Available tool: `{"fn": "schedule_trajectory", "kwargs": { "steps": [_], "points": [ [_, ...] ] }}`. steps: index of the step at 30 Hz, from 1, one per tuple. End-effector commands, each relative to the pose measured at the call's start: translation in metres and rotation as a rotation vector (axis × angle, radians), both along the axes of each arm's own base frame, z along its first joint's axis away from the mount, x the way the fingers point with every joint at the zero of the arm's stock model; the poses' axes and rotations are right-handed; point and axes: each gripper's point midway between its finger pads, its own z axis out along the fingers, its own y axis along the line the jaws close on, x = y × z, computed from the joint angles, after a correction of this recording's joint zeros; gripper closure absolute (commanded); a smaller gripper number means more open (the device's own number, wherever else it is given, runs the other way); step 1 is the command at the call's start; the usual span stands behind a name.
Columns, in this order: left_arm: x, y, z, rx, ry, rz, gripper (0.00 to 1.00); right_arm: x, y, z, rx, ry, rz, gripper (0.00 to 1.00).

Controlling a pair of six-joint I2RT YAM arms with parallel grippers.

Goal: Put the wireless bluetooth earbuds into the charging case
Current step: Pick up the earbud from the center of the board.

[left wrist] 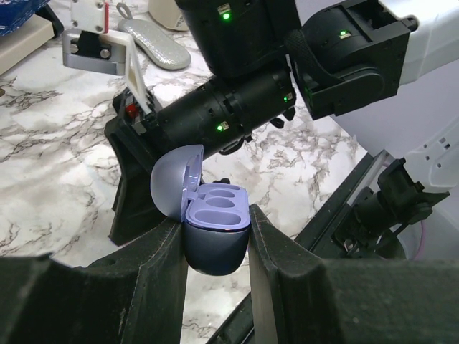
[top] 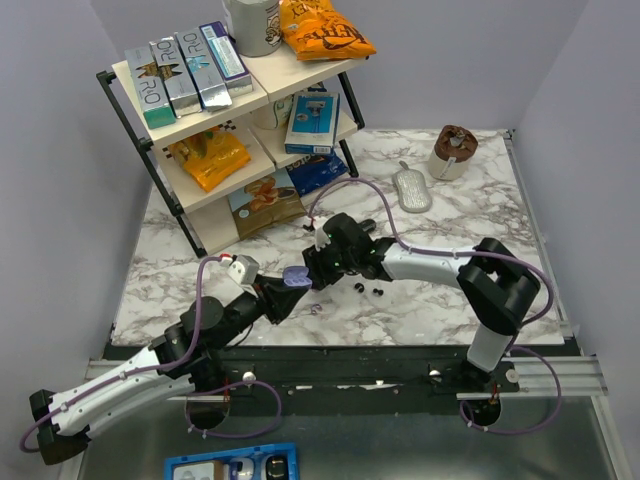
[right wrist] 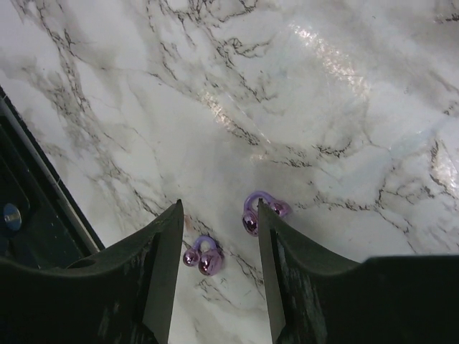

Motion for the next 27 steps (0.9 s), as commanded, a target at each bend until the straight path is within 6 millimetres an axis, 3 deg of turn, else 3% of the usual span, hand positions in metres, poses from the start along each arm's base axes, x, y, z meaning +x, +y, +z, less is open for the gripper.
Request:
{"fn": "schedule_trajectory", "kwargs": {
  "steps": [1,7,16,27],
  "points": [
    [0.0,0.001,-0.003,0.0,0.007,0.008,1.0,-0.005,0.011,-0.01,0.008,0.051,0.033,0.47],
    [0.0,0.001,-0.005,0.004,0.011,0.006,1.0,-0.009,0.002,-0.03,-0.052,0.073,0.031,0.47],
    [0.0,-0.003,-0.008,0.015,0.015,-0.003,1.0,-0.007,-0.014,-0.037,-0.11,0.044,0.002,0.47],
    [0.0,-0.005,-0.008,0.017,0.013,-0.009,1.0,-0.002,-0.033,-0.041,-0.18,-0.005,-0.038,0.62]
  ]
}}
